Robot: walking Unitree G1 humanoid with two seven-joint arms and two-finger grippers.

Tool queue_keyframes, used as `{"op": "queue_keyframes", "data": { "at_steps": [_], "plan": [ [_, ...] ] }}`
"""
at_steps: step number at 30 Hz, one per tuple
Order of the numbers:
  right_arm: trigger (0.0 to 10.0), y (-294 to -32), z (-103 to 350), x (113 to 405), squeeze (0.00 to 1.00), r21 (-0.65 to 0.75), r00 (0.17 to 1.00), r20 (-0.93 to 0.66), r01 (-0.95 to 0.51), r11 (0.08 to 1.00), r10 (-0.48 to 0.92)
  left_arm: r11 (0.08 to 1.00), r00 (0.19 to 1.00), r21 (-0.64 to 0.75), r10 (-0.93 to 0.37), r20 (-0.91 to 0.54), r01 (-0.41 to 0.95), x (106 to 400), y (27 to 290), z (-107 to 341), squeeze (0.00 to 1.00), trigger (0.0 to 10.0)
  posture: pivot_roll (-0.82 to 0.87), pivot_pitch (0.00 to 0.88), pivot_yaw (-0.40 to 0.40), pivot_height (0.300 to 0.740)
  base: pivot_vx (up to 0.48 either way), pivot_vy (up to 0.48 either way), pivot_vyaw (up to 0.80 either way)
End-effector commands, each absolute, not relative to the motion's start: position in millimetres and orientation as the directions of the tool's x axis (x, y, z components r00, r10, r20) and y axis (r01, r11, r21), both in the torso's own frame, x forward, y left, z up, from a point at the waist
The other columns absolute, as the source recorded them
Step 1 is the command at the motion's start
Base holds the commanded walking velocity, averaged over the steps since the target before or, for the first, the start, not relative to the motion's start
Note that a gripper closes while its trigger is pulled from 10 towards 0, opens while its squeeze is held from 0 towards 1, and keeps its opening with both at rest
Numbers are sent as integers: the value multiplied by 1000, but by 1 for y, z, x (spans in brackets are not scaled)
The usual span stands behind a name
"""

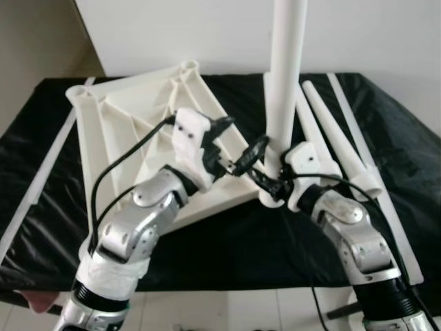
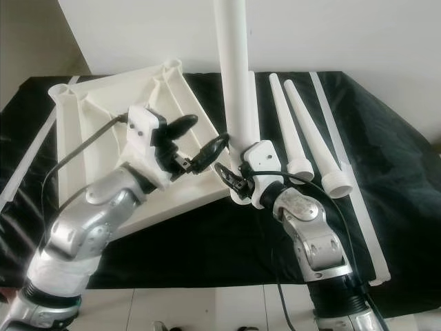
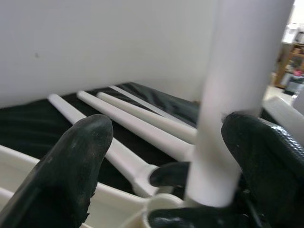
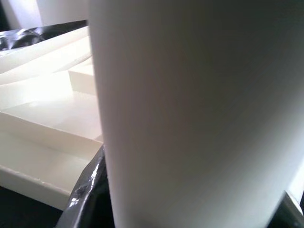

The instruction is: Building children table

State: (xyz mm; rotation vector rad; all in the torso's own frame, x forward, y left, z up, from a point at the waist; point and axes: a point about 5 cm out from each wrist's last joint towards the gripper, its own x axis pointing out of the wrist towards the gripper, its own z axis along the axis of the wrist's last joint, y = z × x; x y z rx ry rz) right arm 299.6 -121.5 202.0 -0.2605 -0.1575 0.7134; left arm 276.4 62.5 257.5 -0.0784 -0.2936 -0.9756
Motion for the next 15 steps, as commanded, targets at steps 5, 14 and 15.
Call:
{"op": "queue_keyframes", "data": {
  "at_steps": [5,14,15],
  "plan": [
    [10000,-116,198,298,0,-296,714,26,-663,687,700,124,89,138,-968,234,983,246,49,262,0,10000,-62,145,46,740,0,0,0],
    [10000,-114,195,297,0,-302,687,1,-692,655,726,155,116,178,-971,210,972,250,52,265,0,10000,-56,146,43,740,0,0,0],
    [10000,-112,195,296,0,-305,677,-5,-702,644,736,159,120,180,-970,212,971,251,52,266,0,10000,-56,145,43,740,0,0,0]
  ]
}}
